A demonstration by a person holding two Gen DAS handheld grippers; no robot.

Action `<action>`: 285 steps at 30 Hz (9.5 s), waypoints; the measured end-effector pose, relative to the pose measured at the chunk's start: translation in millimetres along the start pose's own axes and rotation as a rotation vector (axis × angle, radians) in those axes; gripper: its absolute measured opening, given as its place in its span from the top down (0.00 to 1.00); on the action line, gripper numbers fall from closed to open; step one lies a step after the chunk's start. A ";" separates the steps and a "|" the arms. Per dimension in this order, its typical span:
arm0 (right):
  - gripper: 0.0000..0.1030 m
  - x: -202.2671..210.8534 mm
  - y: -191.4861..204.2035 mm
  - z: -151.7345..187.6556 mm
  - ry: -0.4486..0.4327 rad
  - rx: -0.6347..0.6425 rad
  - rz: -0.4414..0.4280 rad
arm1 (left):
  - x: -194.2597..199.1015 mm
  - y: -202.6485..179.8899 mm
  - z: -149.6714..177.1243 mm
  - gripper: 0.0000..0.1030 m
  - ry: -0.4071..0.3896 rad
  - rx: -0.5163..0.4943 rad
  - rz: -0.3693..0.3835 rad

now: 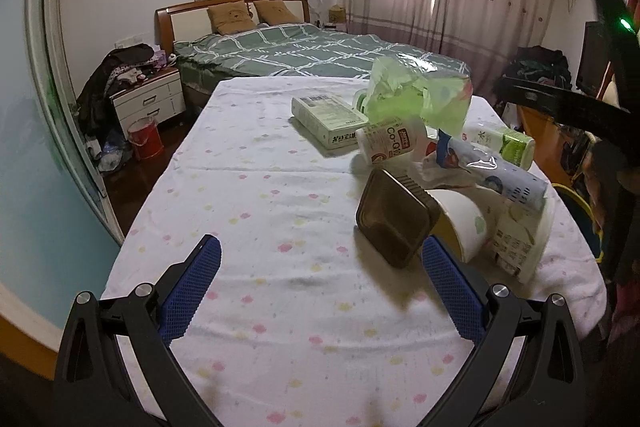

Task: Collect trash
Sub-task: 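Grasp the green plastic bag with the right gripper and lift it, then carry the green bag to the yellow-rimmed bin and open the right gripper, then grasp the white yogurt cup with the left gripper and lift it, then carry the yogurt cup over the bin and open the left gripper, then grasp the blue-white toothpaste tube with the right gripper and lift it, then carry the toothpaste tube to the bin and open the right gripper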

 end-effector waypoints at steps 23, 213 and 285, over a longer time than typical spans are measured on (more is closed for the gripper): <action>0.92 -8.1 -16.8 -41.2 -0.031 0.019 -0.097 | -40.8 -22.1 -4.0 0.04 0.037 -0.025 0.042; 0.44 -7.8 50.5 51.3 0.138 -0.045 -0.109 | 6.3 -12.0 -54.8 0.05 -0.101 0.041 0.174; 0.79 76.6 -250.0 249.2 0.240 -0.625 0.507 | -73.2 -75.7 -10.0 0.05 0.108 -0.303 0.419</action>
Point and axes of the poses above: each gripper's, at about its wrist camera, not at the fingertips, and x roughly against the way its jaws point, y to its left, z to its underside, the point moved 10 cm from there along -x, roughly the way its jaws point, and after that the axes turned 10 degrees about x, right-handed, at the moved point
